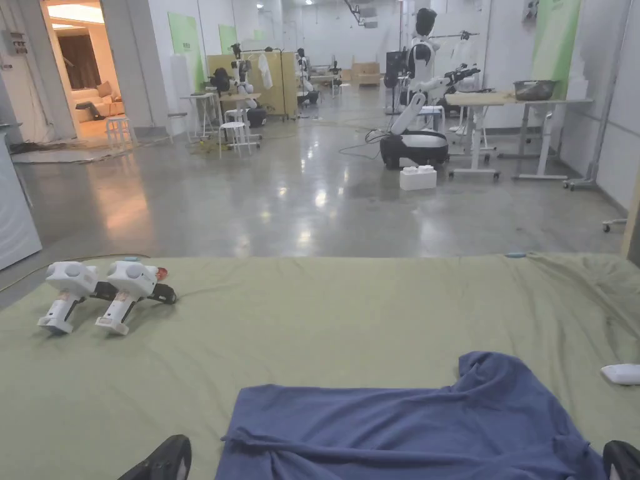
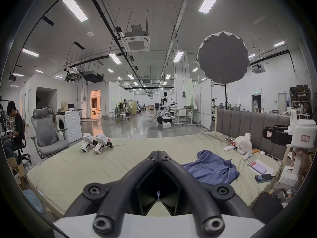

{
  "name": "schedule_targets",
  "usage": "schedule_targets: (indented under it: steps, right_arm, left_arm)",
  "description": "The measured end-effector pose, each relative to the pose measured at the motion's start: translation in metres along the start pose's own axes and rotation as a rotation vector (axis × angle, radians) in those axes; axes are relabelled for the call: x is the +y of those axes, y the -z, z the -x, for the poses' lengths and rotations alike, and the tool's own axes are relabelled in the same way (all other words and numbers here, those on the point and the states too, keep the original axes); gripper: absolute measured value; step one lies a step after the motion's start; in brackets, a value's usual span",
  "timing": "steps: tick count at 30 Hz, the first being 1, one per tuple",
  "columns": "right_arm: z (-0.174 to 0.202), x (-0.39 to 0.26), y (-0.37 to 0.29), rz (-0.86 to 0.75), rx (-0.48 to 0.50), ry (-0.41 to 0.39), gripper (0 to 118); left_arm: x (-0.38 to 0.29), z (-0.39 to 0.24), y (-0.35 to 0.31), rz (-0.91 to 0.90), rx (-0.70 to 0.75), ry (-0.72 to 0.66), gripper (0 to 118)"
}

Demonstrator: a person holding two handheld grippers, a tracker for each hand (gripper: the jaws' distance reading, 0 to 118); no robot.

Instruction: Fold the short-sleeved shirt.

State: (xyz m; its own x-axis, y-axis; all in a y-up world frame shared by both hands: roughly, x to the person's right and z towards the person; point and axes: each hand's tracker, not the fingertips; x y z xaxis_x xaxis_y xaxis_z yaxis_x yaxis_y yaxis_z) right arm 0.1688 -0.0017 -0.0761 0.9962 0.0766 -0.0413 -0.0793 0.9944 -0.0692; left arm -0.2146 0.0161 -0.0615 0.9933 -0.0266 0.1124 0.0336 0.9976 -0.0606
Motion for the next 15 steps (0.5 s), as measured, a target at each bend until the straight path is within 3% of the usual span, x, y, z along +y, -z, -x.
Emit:
schedule_targets:
  steps: [2,3,4,6,7,10,15]
  right_arm:
    - [-0.001,-0.006,0.007,0.032,-0.006,-0.006,0]
    - [-0.002,-0.009,0.01,0.052,-0.01,-0.006,0]
    - [-0.003,-0.015,0.013,0.068,0.006,0.003,0]
    - [-0.007,-0.027,0.02,0.121,0.02,0.043,0]
    - [-0.008,-0.033,0.024,0.147,0.028,0.054,0]
    - [-0.012,-0.048,0.032,0.208,0.036,0.067,0]
    - [-0.027,-0.071,0.042,0.316,0.01,0.099,0]
  left_arm:
    - [-0.008,0.005,0.013,0.03,0.012,-0.008,2]
    - [-0.015,0.01,0.024,0.086,0.011,-0.03,10]
    - [-0.024,0.016,0.04,0.164,-0.011,-0.049,23]
    - [-0.05,0.031,0.073,0.276,-0.049,-0.128,74]
    - [-0.067,0.041,0.095,0.347,-0.056,-0.182,85]
    - [-0.116,0.065,0.156,0.502,-0.054,-0.296,81]
    - [-0.185,0.087,0.249,0.712,0.009,-0.314,74]
